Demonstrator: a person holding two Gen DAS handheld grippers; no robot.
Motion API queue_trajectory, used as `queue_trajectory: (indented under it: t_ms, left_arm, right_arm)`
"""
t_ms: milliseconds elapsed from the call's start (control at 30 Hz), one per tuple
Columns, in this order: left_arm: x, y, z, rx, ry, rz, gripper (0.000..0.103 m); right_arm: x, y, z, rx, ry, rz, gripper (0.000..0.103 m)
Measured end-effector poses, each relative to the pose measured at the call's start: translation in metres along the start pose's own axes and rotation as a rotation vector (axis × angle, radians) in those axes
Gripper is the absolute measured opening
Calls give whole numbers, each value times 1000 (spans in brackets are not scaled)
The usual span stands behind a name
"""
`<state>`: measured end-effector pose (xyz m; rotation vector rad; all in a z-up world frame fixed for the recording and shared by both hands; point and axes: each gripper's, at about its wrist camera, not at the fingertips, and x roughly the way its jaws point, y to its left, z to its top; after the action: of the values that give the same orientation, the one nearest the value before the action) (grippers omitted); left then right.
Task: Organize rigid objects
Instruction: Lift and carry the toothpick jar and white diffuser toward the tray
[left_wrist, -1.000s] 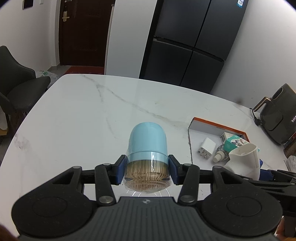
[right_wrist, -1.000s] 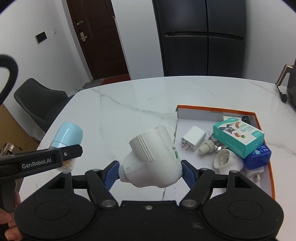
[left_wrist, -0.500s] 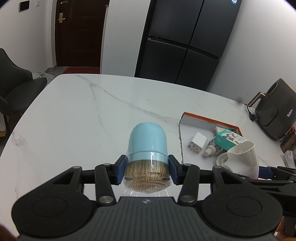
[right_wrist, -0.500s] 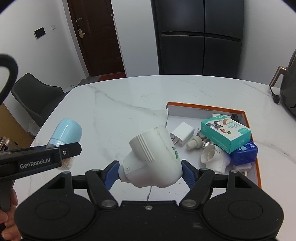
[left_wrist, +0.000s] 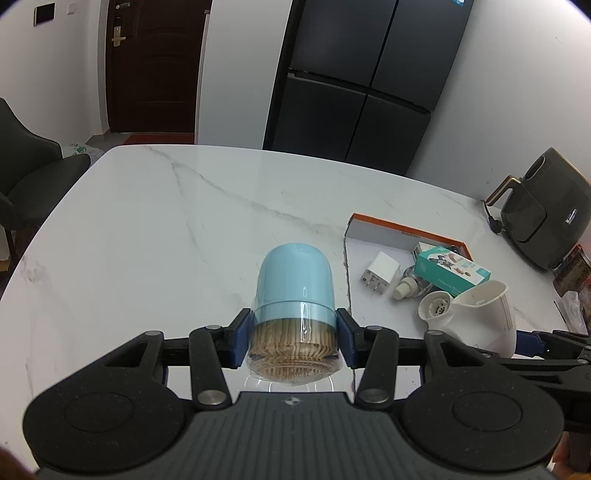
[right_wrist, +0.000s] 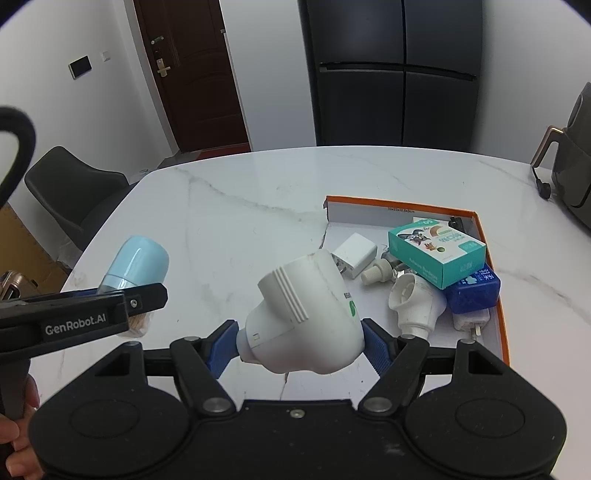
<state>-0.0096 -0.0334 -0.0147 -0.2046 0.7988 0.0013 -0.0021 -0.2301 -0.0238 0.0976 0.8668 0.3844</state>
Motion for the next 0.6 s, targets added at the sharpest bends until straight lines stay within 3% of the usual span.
queue_trajectory:
  t_ms: [600]
  left_arm:
    - [-2, -25, -10, 26, 6, -23, 48]
  right_arm:
    - [-15, -17, -11, 12, -9, -3, 86]
